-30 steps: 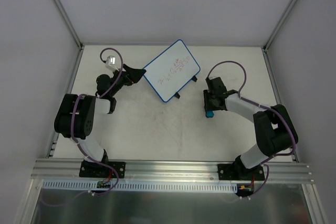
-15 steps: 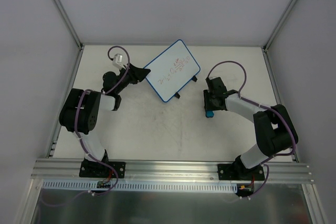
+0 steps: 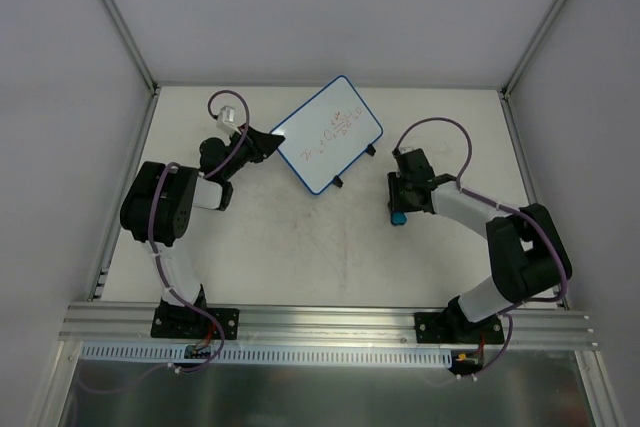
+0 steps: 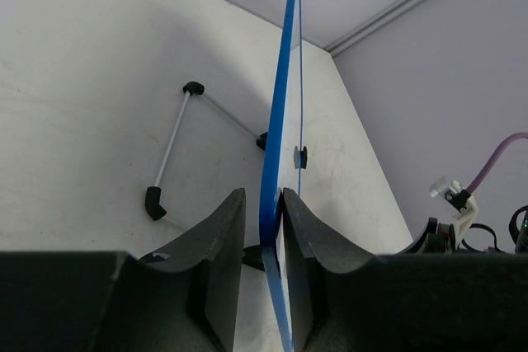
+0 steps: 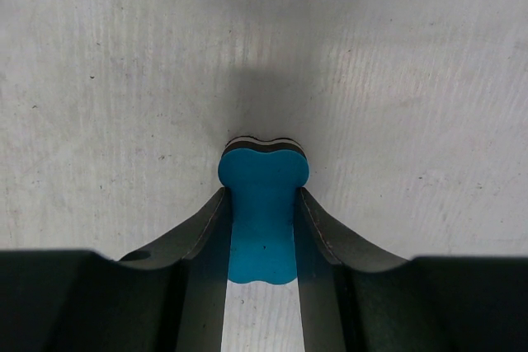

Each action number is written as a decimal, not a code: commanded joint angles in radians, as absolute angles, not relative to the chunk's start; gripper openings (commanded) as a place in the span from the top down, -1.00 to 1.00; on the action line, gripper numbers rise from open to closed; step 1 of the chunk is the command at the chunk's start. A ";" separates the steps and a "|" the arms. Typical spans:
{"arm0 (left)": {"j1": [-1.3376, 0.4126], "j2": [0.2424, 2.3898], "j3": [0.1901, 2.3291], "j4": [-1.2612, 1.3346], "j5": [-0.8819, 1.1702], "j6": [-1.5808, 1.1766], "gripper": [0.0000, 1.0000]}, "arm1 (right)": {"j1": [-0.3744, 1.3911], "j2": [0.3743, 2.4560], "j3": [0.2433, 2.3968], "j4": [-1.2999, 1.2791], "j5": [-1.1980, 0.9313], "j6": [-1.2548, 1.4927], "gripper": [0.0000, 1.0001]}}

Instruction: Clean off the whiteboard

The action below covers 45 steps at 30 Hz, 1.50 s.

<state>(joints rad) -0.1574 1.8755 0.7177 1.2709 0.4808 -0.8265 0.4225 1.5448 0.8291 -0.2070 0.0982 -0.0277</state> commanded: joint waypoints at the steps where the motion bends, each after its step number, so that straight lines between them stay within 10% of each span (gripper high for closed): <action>1: -0.163 1.907 0.747 1.476 0.466 -0.850 0.56 | 0.419 1.491 0.825 -0.178 0.061 -0.035 1.00; 15: -0.161 1.904 0.718 1.552 0.477 -0.859 0.99 | 0.445 1.477 1.139 -0.247 -0.060 -0.038 1.00; 45: -0.163 1.893 0.707 1.600 0.568 -0.818 1.00 | 0.445 2.094 1.934 -0.189 -0.160 0.020 1.00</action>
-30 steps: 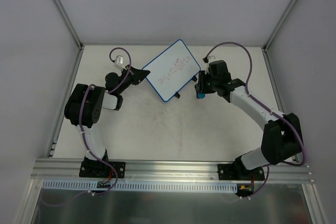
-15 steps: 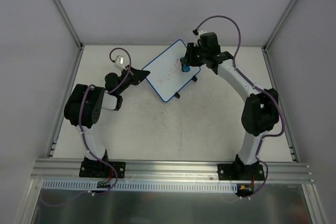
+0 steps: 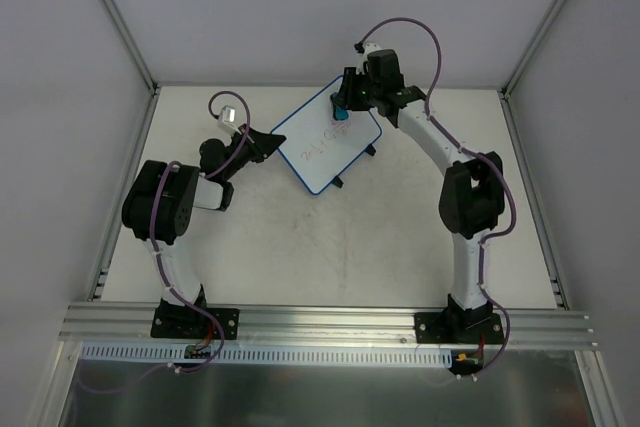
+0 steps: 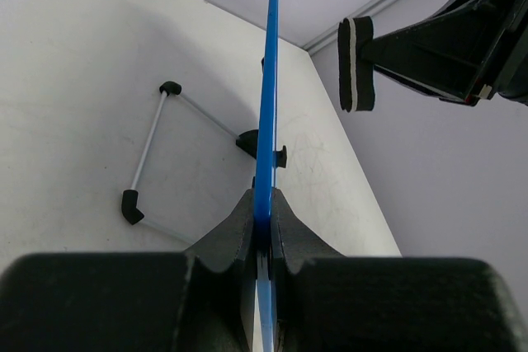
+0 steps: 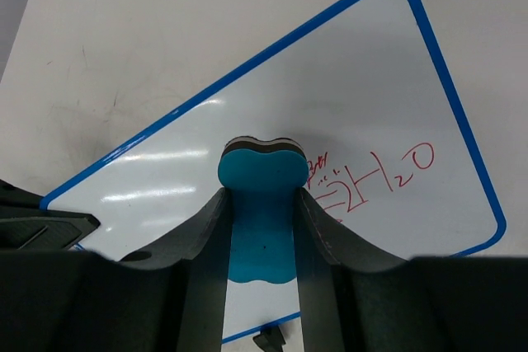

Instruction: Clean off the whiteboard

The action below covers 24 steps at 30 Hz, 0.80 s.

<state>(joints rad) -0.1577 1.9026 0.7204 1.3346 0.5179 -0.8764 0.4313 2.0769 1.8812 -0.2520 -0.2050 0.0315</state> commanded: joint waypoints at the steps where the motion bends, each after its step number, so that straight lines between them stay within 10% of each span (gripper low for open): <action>1: -0.163 1.891 0.706 1.601 0.566 -0.816 1.00 | 0.446 2.100 1.931 -0.178 -0.147 0.018 1.00; 24: -0.172 1.893 0.712 1.605 0.600 -0.795 1.00 | 0.476 2.223 1.954 -0.034 0.032 -0.014 0.99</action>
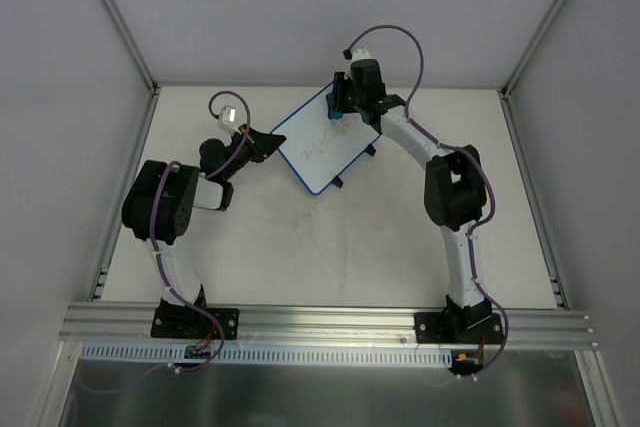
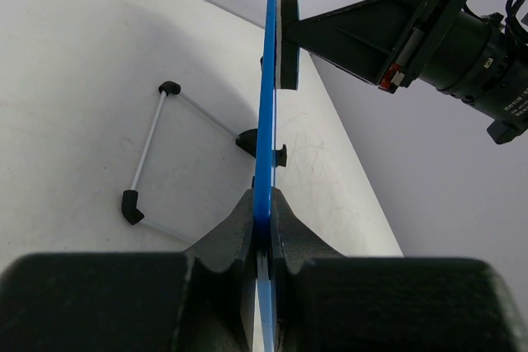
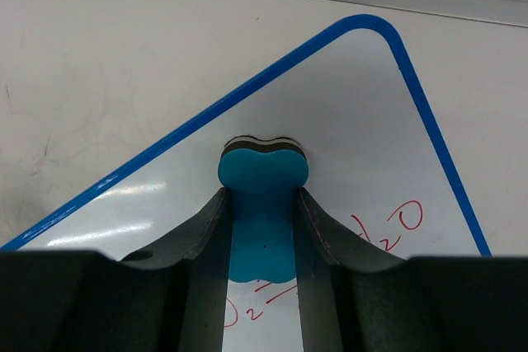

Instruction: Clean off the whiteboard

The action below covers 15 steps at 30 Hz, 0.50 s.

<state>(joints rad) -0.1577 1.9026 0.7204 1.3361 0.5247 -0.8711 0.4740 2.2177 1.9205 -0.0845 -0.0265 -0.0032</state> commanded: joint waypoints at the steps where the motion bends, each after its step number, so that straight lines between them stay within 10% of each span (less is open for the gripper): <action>1: -0.173 1.894 0.713 1.605 0.600 -0.795 1.00 | 0.476 2.223 1.953 -0.034 0.035 -0.012 1.00; 15: -0.176 1.898 0.713 1.605 0.606 -0.784 1.00 | 0.393 2.197 1.799 -0.054 0.107 0.227 1.00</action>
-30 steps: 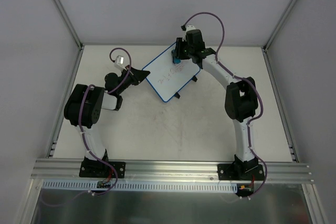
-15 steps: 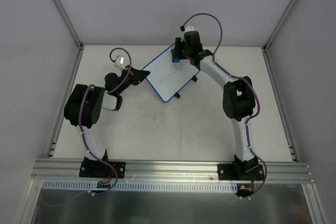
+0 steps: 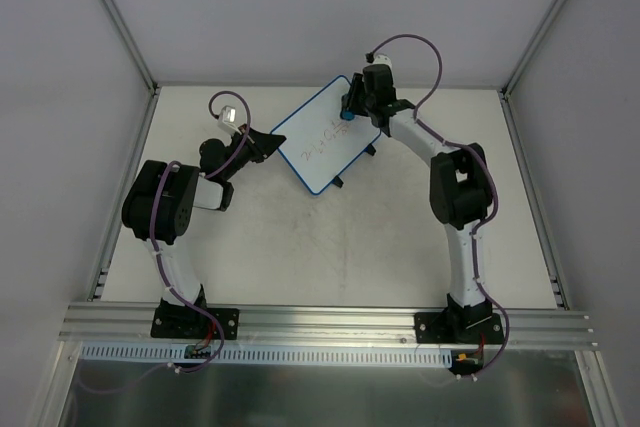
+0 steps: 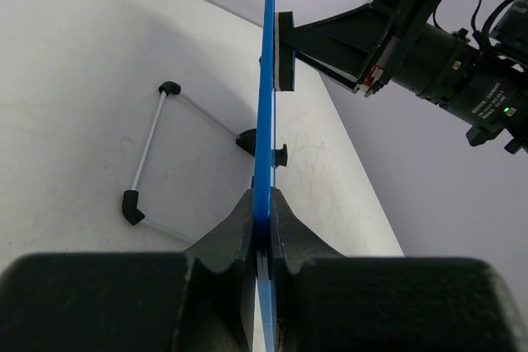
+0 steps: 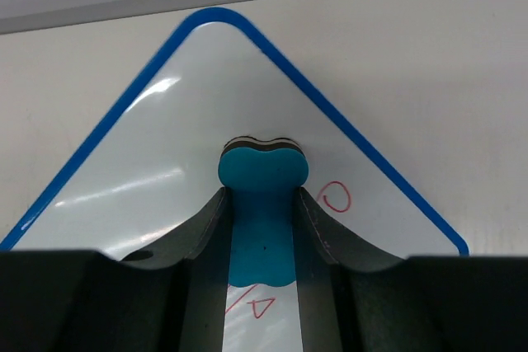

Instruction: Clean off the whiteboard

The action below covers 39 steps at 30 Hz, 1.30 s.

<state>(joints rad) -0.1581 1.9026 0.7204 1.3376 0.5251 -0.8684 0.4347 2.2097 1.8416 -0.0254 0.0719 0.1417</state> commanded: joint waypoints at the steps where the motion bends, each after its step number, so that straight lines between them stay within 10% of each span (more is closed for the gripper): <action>1: -0.176 1.896 0.713 1.605 0.606 -0.784 1.00 | 0.384 2.192 1.775 -0.054 0.095 0.247 1.00; 17: -0.181 1.894 0.710 1.609 0.609 -0.784 1.00 | 0.316 2.143 1.621 -0.052 0.066 0.374 1.00; 39: -0.183 1.913 0.730 1.605 0.635 -0.793 1.00 | 0.454 2.240 1.945 -0.060 -0.190 0.166 1.00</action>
<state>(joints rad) -0.1581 1.9026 0.7238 1.3422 0.5453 -0.8574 0.4377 2.2127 1.8984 -0.0639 -0.1265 0.2169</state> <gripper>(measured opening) 0.046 0.345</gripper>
